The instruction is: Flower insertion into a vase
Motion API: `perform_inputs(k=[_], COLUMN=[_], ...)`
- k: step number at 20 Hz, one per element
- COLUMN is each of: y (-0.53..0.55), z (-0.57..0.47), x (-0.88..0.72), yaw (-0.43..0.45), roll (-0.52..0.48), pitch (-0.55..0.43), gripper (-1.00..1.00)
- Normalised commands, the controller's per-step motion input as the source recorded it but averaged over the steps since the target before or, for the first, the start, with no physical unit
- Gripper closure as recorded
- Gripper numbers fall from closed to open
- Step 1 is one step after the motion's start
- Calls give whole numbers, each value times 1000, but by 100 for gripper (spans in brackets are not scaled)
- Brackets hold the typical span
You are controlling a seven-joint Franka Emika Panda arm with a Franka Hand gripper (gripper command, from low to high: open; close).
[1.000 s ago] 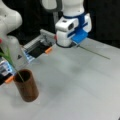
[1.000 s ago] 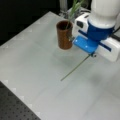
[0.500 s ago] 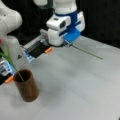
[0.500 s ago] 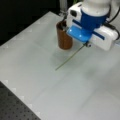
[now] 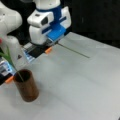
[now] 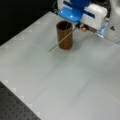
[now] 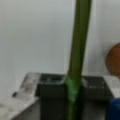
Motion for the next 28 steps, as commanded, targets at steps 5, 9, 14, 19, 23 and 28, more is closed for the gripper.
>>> perform_inputs(k=[5, 9, 14, 19, 23, 28], y=[-333, -260, -181, -155, -270, -323], z=[-18, -24, -52, -104, -148, -103], x=[-529, -485, -351, -301, -448, -487], yaw=[80, 77, 59, 42, 121, 204], roll=[87, 49, -44, -138, -144, -105], pitch=[-59, -67, -53, -19, -26, -33], gripper=[100, 100, 100, 100, 100, 100])
